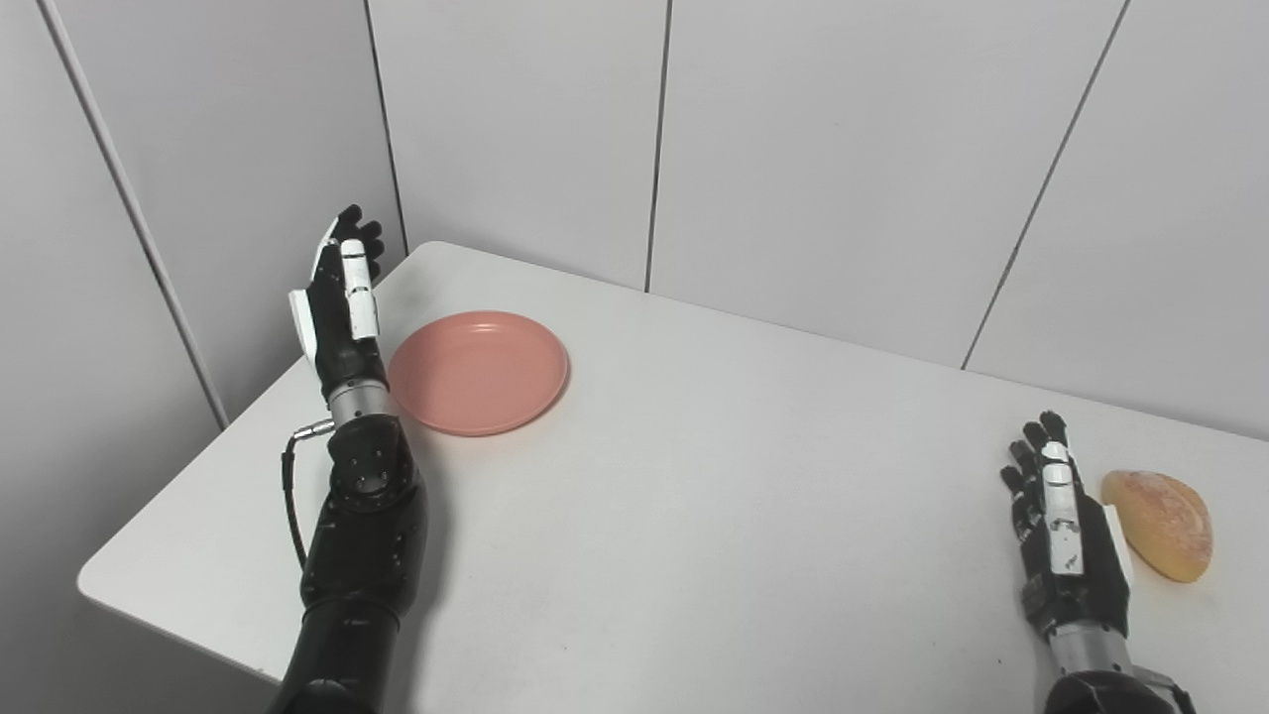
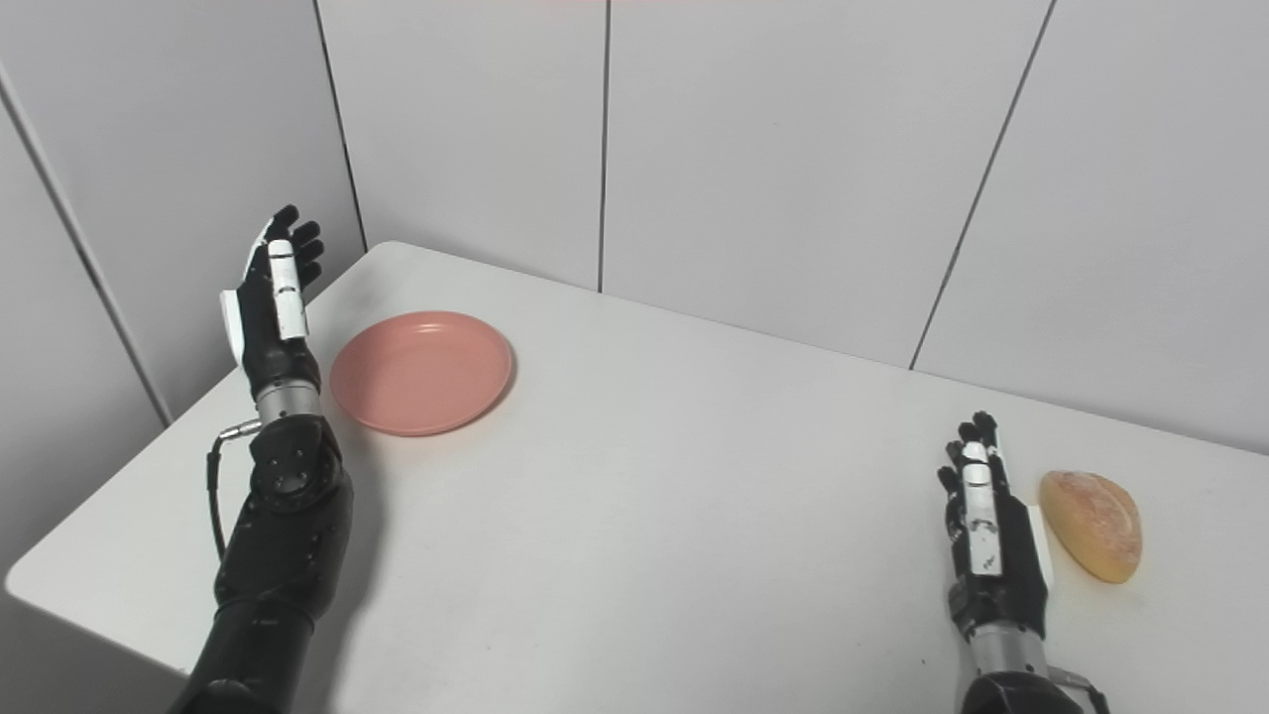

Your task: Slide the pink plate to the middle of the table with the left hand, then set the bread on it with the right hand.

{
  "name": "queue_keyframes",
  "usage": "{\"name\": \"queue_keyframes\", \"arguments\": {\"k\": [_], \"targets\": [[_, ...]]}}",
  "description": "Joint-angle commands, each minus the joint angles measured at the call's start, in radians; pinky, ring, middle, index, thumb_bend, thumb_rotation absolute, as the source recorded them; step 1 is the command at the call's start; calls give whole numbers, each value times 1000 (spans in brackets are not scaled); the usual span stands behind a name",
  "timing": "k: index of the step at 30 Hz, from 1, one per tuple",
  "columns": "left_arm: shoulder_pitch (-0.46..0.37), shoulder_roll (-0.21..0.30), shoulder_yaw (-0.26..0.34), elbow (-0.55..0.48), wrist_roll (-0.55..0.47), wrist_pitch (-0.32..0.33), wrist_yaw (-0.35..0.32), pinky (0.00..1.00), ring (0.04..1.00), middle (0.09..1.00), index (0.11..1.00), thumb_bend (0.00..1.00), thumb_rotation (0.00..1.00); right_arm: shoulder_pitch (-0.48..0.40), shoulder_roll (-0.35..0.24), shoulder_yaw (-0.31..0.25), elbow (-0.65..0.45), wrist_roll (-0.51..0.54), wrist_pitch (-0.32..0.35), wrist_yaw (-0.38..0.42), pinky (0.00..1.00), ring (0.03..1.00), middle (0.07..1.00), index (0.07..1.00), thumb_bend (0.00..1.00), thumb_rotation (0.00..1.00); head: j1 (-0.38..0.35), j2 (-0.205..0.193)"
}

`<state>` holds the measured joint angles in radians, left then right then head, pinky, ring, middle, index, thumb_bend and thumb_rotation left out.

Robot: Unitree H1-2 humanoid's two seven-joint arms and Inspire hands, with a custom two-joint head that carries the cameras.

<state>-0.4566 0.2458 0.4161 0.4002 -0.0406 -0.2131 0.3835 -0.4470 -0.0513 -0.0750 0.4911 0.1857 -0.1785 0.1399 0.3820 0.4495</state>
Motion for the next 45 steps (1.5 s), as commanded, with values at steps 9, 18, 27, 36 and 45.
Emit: {"name": "queue_keyframes", "arguments": {"k": [9,18,27,36,45], "targets": [[-28,31,27,55,-37,-32,18,831,802,794,798,464,1000,5,-8,-14,-8,24,-17,14,1000,1000,1000,1000,592,862,9,9],[-29,25,-9,116,-44,-21,-11,829,812,813,814,471,1000,9,-5,-27,-24,33,-8,0,1000,1000,1000,1000,580,826,15,13],[-31,19,-40,156,-54,-11,-26,795,787,785,788,445,1000,10,-3,-24,-29,28,-15,-6,1000,1000,1000,1000,570,830,12,17],[-33,19,-103,179,-41,33,-71,818,819,817,808,464,1000,12,1,-20,-50,19,-2,-25,1000,1000,1000,1000,588,823,9,20],[-38,3,-138,167,-49,68,-99,817,827,817,809,471,1000,14,3,-23,-62,20,10,-22,1000,1000,1000,1000,599,822,9,25]]}}
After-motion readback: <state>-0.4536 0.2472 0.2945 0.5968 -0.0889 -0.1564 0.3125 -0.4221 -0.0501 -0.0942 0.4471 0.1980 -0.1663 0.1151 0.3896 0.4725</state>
